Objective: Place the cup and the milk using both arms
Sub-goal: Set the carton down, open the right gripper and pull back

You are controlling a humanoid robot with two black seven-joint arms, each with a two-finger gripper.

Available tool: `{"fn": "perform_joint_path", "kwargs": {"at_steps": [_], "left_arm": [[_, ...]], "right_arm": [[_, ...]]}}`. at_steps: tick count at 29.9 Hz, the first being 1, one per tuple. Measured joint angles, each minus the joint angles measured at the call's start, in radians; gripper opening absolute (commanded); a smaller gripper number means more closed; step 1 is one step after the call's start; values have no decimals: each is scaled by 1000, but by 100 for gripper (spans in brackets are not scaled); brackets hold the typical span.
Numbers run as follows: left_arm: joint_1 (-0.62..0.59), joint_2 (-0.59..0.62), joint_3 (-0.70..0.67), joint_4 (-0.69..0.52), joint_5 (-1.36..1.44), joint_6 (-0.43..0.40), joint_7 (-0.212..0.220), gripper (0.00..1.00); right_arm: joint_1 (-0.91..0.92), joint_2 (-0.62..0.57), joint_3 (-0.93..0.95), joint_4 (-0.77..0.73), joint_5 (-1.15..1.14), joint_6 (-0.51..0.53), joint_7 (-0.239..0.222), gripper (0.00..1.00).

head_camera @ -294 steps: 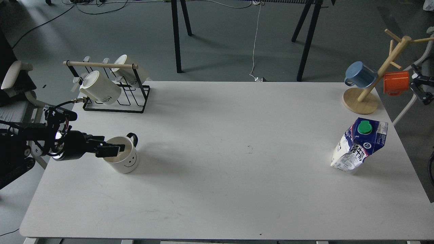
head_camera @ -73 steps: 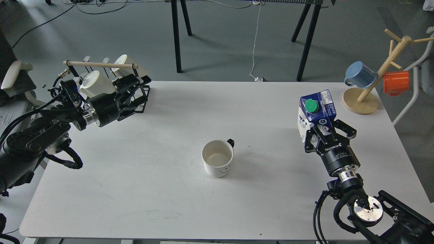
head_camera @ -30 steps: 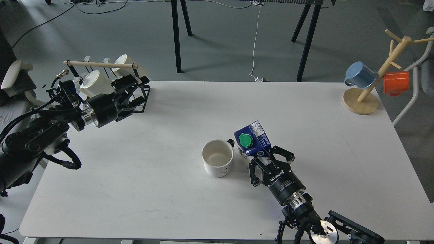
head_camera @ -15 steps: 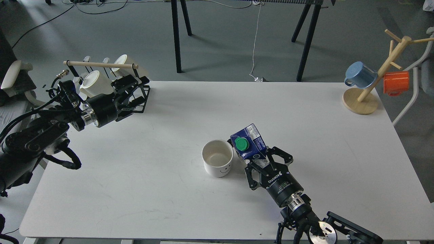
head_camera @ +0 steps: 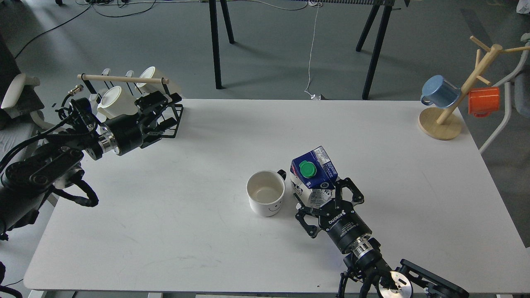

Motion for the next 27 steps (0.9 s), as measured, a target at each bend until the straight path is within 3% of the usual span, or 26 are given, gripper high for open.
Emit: {"fn": "perform_joint_path", "kwargs": {"at_steps": [18, 27], "left_arm": [[0, -7, 2, 19, 3, 0, 0, 91], [0, -3, -1, 28, -3, 0, 0, 91]], "right_arm": [[-108, -152, 3, 133, 1, 0, 2, 96], [-214, -412, 48, 330, -3, 0, 10, 97]]}}
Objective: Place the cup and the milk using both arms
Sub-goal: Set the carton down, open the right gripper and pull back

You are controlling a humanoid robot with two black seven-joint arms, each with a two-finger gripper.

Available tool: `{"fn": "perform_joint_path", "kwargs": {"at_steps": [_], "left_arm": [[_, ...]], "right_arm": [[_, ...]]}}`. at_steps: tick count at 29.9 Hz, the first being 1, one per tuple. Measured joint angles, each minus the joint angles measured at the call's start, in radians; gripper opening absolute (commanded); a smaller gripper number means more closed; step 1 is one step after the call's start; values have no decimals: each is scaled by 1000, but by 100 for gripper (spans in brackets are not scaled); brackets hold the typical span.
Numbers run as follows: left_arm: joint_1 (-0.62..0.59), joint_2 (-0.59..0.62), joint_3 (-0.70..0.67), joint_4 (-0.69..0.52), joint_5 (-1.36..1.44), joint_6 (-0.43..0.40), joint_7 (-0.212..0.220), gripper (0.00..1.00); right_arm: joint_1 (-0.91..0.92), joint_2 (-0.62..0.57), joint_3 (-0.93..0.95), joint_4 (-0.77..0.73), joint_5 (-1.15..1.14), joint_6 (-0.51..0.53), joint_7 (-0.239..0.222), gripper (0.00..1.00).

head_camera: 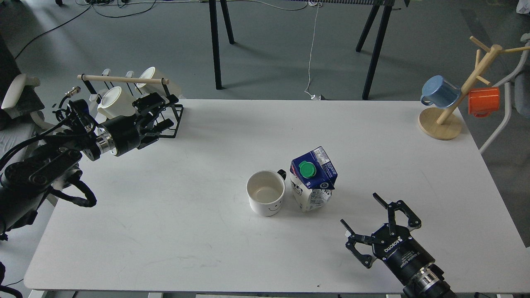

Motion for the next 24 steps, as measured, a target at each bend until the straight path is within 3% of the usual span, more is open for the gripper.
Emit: {"fn": "perform_joint_path", "kwargs": {"at_steps": [5, 11, 18, 24], "left_arm": [[0, 17, -14, 1, -43, 0, 0, 92], [1, 58, -19, 7, -198, 0, 0, 92], [7, 104, -23, 6, -266, 0, 0, 92], [6, 116, -66, 3, -277, 0, 0, 92]], "right_arm": [[-62, -153, 199, -19, 9, 0, 4, 97], [45, -186, 426, -219, 8, 0, -4, 97], [382, -192, 303, -458, 6, 0, -5, 97], [483, -177, 220, -573, 7, 0, -4, 97]]}}
